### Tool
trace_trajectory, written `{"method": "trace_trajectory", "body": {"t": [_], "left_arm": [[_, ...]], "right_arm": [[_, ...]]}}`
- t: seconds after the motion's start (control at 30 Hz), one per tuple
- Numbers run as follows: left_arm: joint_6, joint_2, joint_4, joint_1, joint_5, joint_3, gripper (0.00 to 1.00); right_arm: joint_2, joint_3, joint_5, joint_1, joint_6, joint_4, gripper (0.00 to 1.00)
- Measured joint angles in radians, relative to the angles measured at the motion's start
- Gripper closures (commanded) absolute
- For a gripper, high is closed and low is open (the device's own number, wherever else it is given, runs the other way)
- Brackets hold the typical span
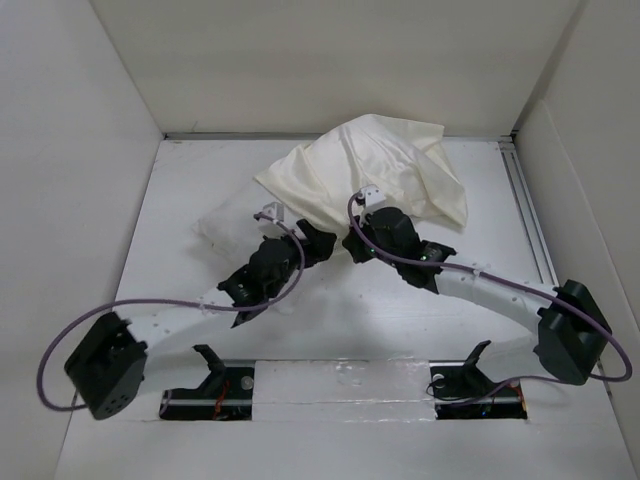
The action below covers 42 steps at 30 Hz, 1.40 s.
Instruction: Put the pillow into the pillowcase
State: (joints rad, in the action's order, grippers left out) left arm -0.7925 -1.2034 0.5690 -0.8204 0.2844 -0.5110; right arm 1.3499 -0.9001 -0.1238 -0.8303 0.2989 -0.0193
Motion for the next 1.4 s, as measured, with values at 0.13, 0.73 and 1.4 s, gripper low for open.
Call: {"method": "trace_trajectory", "body": {"t": [0.13,0.73,1.4], "left_arm": [[-0.048,0.219,-0.219,-0.013,0.073,-0.062,0.00],[-0.441,0.613,-0.657,-0.037,0.144,0.222,0.00],[-0.261,-0.089,0.116,-0.037,0.293,0.213,1.00]], "right_arm": [[0.019,0.000,0.002,0.064,0.020,-0.001,1.00],[0.004,-0.024,0.164,0.110,0.002,-0.026,1.00],[0.288,-0.175,0.686,-0.092,-0.336,-0.085,1.00]]}}
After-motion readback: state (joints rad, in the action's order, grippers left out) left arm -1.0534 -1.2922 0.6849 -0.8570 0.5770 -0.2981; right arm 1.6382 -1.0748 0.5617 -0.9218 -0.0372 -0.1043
